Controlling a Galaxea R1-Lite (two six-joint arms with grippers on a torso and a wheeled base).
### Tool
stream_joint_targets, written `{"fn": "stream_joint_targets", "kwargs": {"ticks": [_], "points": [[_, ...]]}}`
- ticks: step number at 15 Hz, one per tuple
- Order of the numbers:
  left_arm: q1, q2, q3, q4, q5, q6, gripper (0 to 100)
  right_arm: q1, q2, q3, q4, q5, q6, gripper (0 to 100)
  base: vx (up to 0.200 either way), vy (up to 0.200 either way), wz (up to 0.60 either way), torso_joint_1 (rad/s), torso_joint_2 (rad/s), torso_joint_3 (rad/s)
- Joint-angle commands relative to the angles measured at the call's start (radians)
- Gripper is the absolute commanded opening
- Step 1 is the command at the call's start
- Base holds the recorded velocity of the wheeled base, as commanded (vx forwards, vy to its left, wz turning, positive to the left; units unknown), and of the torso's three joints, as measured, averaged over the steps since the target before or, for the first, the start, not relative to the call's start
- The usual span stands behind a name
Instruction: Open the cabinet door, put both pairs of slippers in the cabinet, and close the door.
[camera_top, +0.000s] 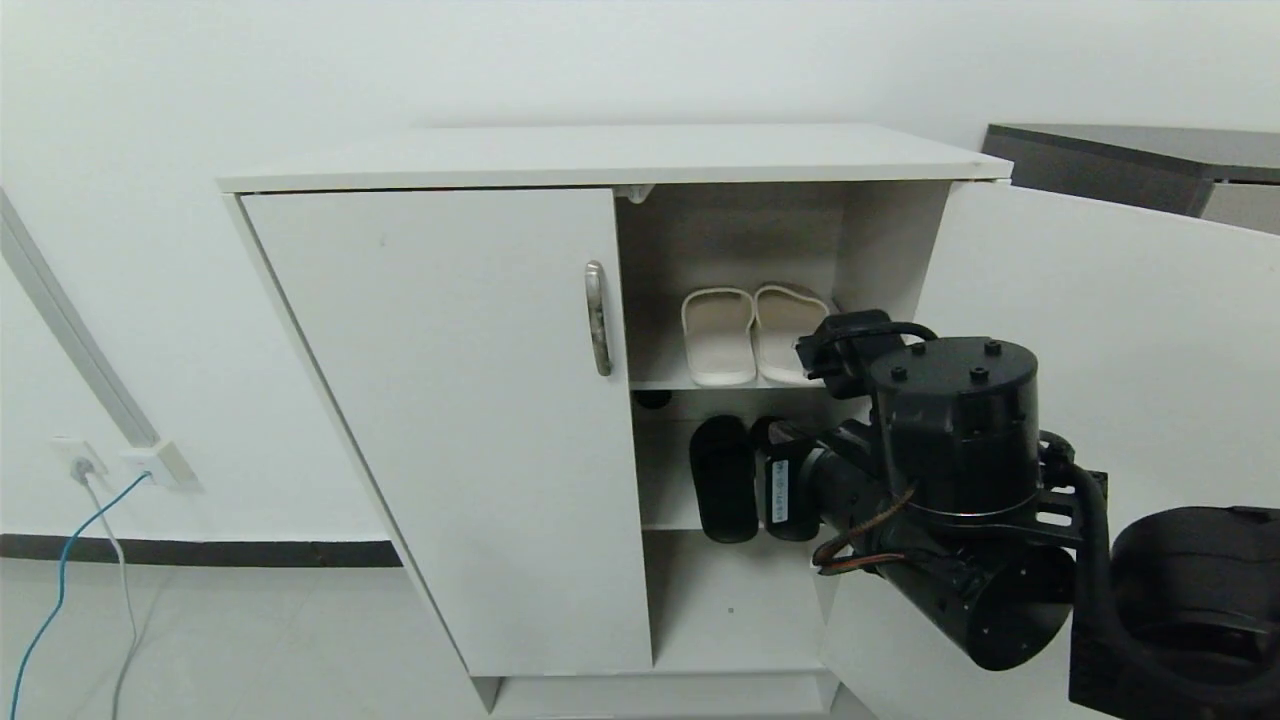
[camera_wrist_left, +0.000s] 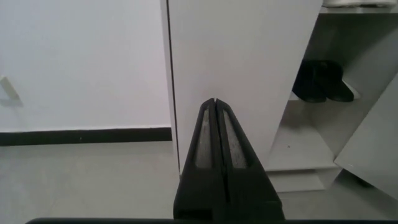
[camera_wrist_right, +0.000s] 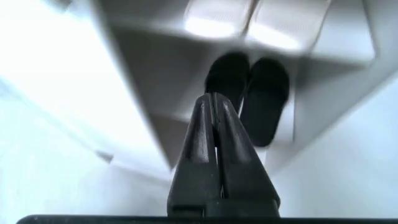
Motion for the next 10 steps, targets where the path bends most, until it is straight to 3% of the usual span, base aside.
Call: {"fn": "stream_joint_targets", "kwargs": {"ticks": [1,7,10], "points": [[0.0,0.001,0.0,0.0,0.0,0.0,0,-0.012,0.002,0.029,-0.023,0.032,-0.004,0,-0.2,0.0,0.0,0.002,0.0,-0.002],[0.001,0.001,0.0,0.0,0.002,-0.002,0,-0.018,0.007,0.046,-0.04,0.038,-0.019,0,-0.2,0.0,0.0,-0.001,0.0,0.004],[0.001,0.001,0.0,0.0,0.002,-0.002,0,-0.024,0.014,0.048,-0.04,0.039,-0.024,0,0.0,0.0,0.0,0.0,0.0,0.0]]}}
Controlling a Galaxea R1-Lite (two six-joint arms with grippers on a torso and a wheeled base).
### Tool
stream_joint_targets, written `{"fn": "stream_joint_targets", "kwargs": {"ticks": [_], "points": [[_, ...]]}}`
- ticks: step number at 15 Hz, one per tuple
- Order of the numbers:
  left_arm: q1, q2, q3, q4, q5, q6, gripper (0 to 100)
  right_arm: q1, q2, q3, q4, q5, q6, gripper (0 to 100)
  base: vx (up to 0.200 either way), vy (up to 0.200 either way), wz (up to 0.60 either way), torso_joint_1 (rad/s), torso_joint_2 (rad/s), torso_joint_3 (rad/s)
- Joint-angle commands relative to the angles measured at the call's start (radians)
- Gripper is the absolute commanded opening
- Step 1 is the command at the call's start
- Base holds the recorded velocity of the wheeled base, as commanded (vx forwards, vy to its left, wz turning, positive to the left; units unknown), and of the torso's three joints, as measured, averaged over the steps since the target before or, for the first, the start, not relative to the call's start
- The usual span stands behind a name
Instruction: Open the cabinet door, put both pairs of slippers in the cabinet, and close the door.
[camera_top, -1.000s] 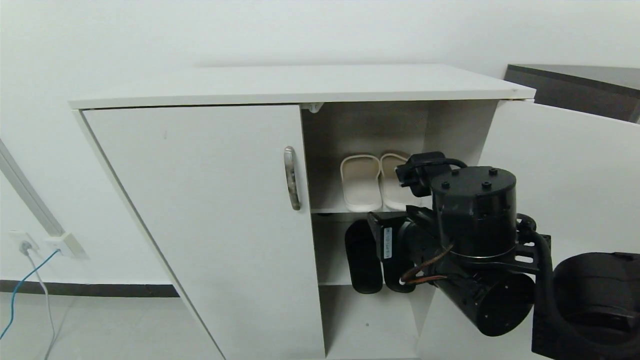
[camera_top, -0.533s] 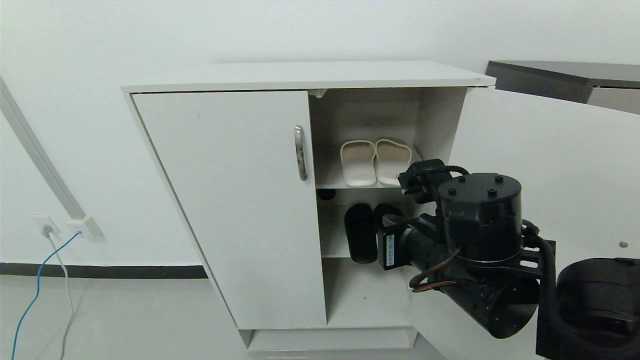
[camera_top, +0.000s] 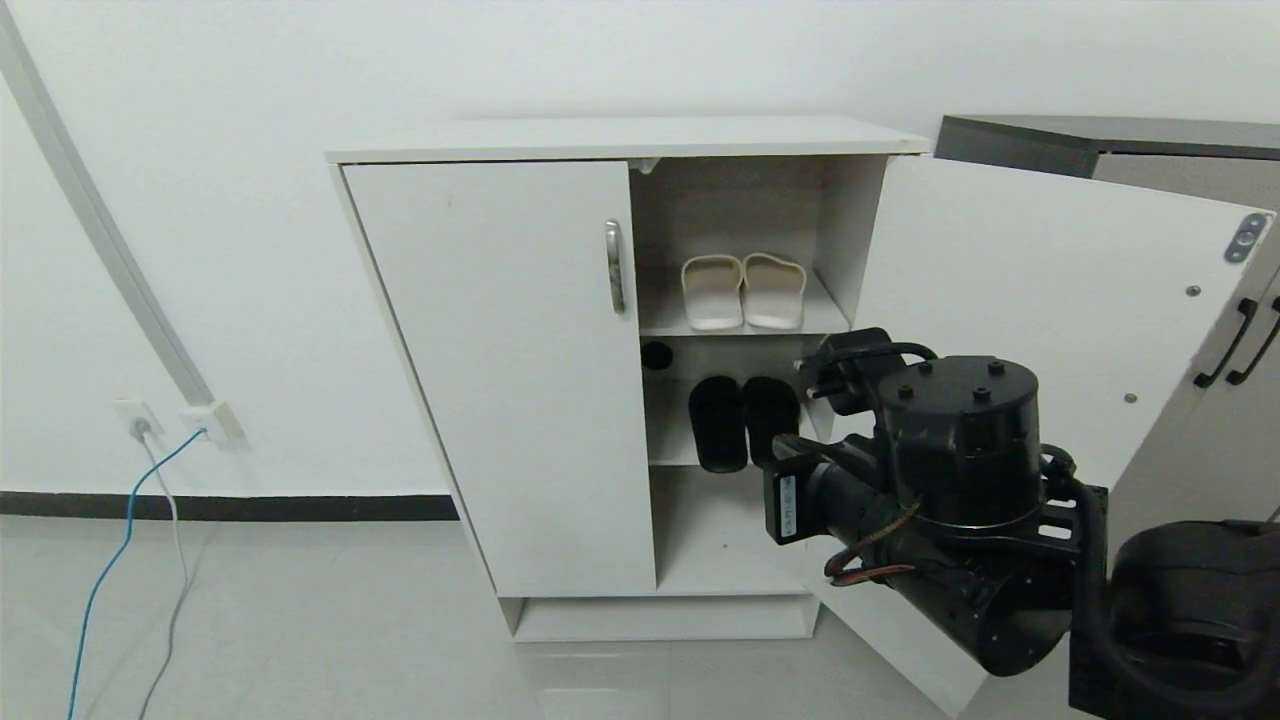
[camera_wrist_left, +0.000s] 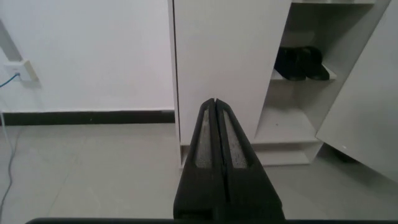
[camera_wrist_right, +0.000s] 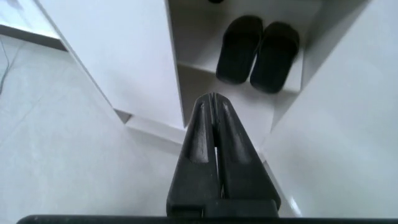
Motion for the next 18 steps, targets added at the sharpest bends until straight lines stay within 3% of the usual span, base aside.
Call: {"fn": "stream_joint_targets", "kwargs": {"ticks": [1,18], "points": [[0.0,0.001,0.0,0.0,-0.001,0.0,0,-0.007,0.011,0.002,0.0,0.001,-0.001,0,0.0,0.0,0.0,0.0,0.0,0.0],[-0.002,0.001,0.0,0.0,-0.001,0.0,0,-0.004,0.02,0.006,0.001,0.001,-0.005,0,0.0,0.0,0.0,0.0,-0.02,-0.027]]}}
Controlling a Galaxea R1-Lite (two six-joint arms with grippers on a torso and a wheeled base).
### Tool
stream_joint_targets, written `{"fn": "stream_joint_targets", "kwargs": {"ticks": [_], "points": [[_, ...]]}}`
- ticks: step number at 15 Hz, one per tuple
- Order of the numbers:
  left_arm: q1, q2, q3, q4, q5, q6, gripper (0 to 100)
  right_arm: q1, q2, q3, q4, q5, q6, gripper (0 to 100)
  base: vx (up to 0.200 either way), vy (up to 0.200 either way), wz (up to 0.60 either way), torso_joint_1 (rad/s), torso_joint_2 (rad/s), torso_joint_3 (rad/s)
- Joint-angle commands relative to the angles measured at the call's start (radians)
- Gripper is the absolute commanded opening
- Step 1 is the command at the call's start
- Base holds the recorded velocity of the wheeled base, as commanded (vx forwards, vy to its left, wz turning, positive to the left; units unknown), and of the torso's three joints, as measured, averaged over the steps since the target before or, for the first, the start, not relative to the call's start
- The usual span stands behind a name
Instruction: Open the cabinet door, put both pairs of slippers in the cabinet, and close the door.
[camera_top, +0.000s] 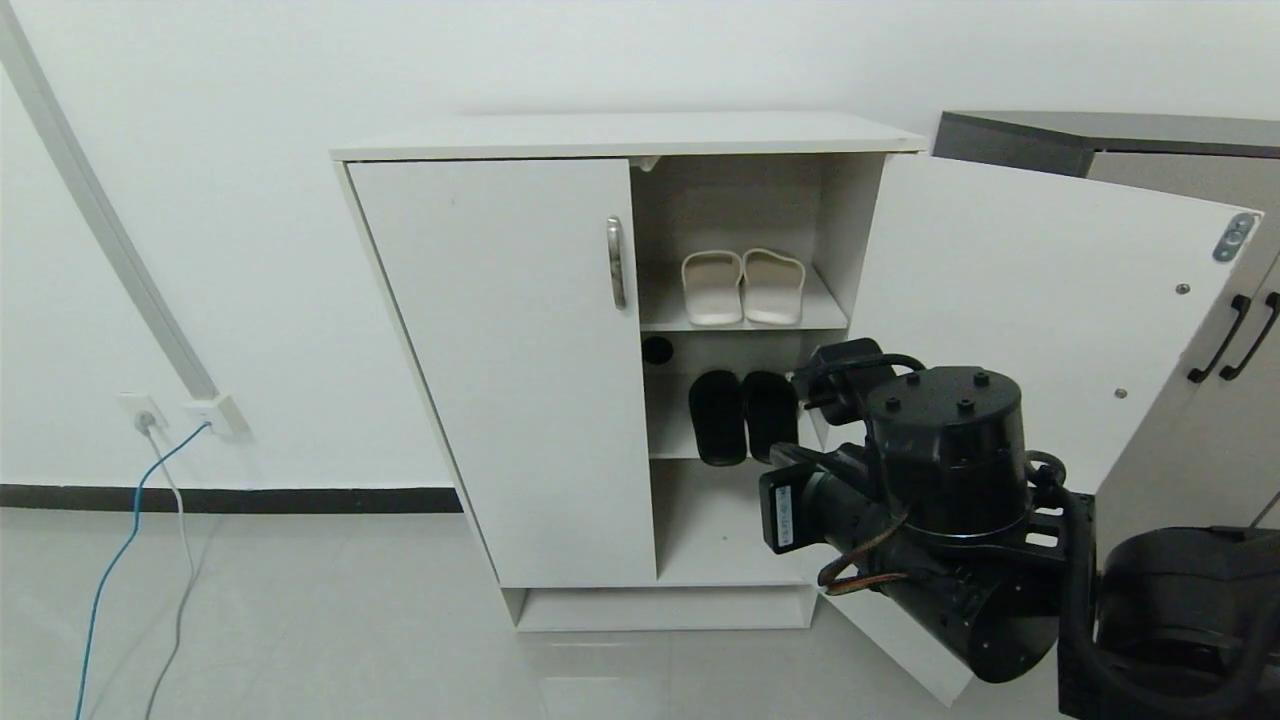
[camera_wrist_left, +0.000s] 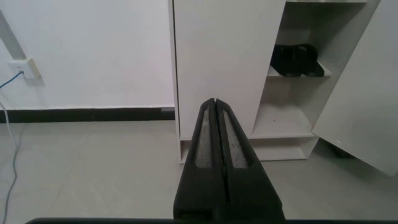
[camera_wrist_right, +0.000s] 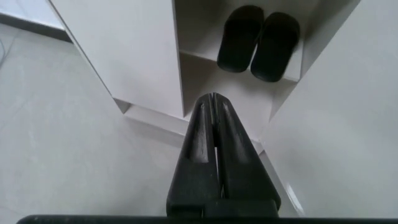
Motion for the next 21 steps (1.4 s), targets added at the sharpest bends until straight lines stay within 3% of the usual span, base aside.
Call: {"fn": "stream_joint_targets", "kwargs": {"ticks": [1,10,21], "points": [[0.001,0.001,-0.001,-0.003,0.001,0.0,0,-0.001,0.004,0.002,-0.002,-0.001,0.001,0,0.0,0.0,0.0,0.007,-0.32,-0.349],[0.0,0.001,-0.001,-0.003,0.001,0.0,0,-0.001,0.013,0.002,-0.002,-0.001,0.0,0,0.0,0.0,0.0,0.084,-0.46,-0.353],[0.001,0.001,-0.001,-0.003,-0.001,0.0,0,-0.001,0.013,0.012,-0.002,-0.002,-0.008,0,0.0,0.0,0.0,0.175,-0.49,-0.325]]}}
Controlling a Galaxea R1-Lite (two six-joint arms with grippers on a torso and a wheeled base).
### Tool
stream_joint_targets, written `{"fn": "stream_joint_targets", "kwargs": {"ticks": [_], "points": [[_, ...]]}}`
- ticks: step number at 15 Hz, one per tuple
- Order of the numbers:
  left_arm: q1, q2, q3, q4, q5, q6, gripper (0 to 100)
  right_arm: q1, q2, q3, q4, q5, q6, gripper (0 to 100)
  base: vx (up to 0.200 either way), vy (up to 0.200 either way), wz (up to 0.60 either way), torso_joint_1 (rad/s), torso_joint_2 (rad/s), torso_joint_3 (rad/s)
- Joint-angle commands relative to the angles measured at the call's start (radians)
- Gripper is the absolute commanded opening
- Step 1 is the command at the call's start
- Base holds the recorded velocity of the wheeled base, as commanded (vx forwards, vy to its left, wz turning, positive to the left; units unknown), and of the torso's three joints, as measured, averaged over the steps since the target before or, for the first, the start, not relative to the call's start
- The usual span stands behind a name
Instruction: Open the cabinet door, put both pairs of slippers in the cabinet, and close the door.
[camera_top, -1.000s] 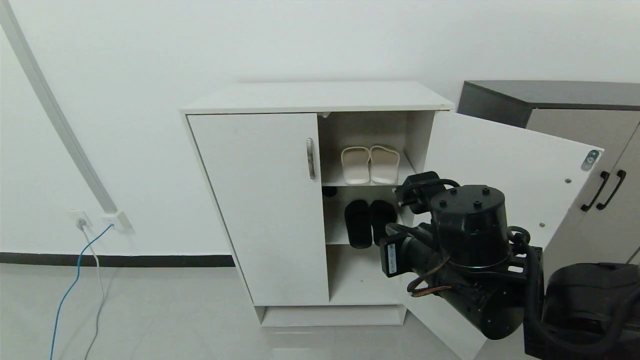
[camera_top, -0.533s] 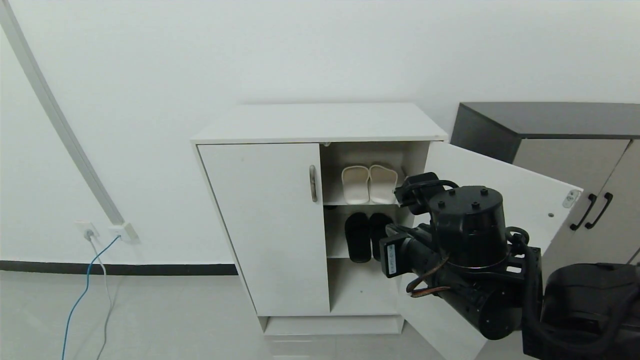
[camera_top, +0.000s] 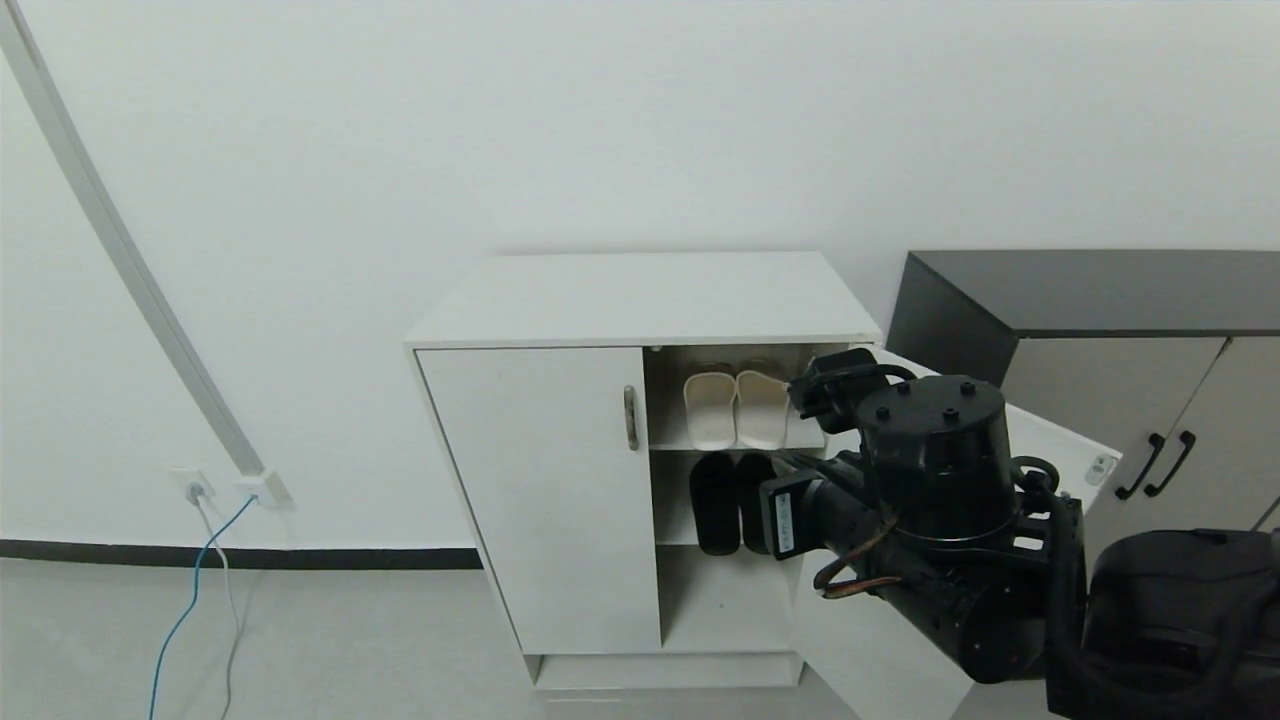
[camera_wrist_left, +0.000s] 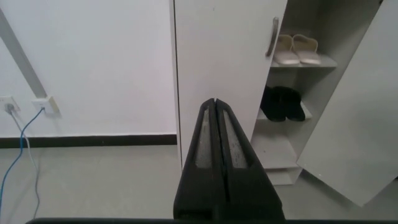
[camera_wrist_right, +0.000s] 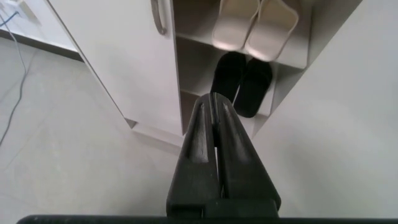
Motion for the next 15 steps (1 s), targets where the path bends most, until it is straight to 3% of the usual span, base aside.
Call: {"fn": "stream_joint_targets", "kwargs": {"ticks": [1,15], "points": [[0.0,0.001,0.0,0.0,0.0,-0.001,0,0.0,0.002,0.003,-0.001,0.0,0.0,0,0.0,0.0,0.0,0.203,-0.52,-0.31],[-0.001,0.001,0.0,0.0,0.002,-0.001,0,-0.002,0.007,0.015,-0.002,0.005,0.002,0,0.0,0.0,0.0,0.228,-0.52,-0.301]]}}
